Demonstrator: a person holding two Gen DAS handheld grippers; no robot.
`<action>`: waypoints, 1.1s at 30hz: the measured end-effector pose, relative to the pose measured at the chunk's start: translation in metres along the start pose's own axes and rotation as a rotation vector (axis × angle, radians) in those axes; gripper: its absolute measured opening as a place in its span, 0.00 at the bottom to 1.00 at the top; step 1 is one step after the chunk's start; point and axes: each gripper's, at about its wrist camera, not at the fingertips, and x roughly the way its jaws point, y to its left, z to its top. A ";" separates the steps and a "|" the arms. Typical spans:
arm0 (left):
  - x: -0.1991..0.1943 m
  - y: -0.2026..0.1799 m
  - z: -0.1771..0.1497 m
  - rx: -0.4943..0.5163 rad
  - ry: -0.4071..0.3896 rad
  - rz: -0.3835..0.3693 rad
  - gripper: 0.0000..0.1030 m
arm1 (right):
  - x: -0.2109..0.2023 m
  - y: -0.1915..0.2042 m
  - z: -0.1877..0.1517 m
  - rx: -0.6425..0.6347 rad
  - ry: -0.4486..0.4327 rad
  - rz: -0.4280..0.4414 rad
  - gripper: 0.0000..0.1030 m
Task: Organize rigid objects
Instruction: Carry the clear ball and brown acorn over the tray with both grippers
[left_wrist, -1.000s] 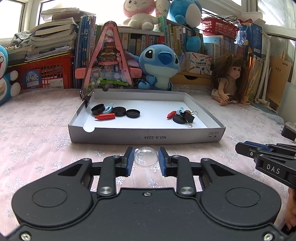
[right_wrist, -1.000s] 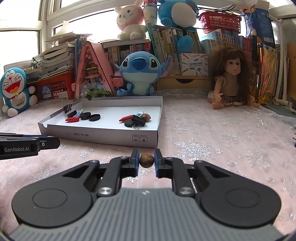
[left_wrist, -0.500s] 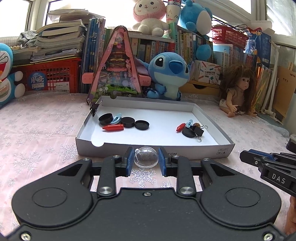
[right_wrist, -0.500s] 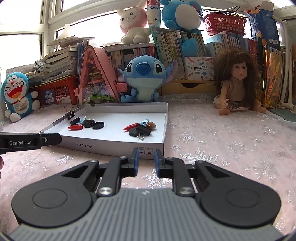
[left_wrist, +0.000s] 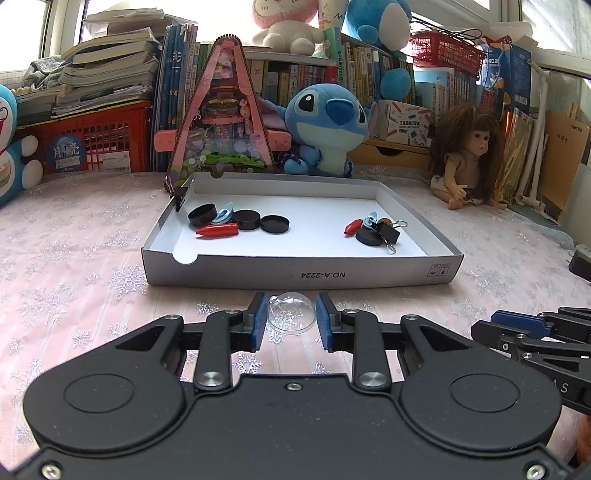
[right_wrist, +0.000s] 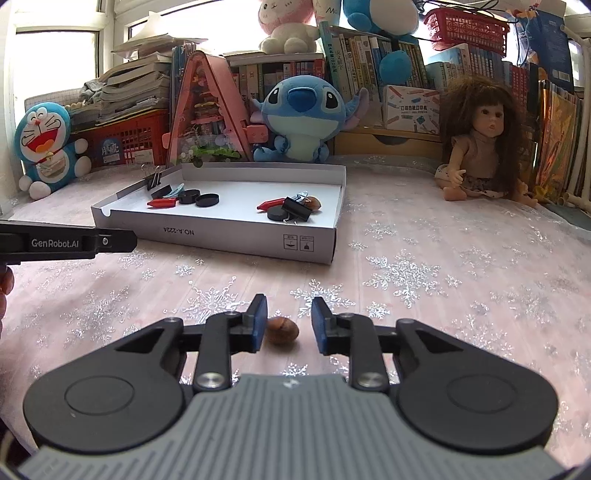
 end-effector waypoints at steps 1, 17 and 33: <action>0.000 0.000 0.000 0.000 0.004 -0.001 0.26 | 0.000 0.001 0.000 -0.002 0.004 0.004 0.44; 0.001 -0.001 -0.005 0.007 0.013 -0.005 0.26 | 0.005 0.007 -0.004 0.003 0.039 -0.028 0.31; 0.001 0.003 0.011 -0.001 -0.013 0.009 0.26 | 0.010 0.008 0.024 0.021 -0.016 -0.025 0.28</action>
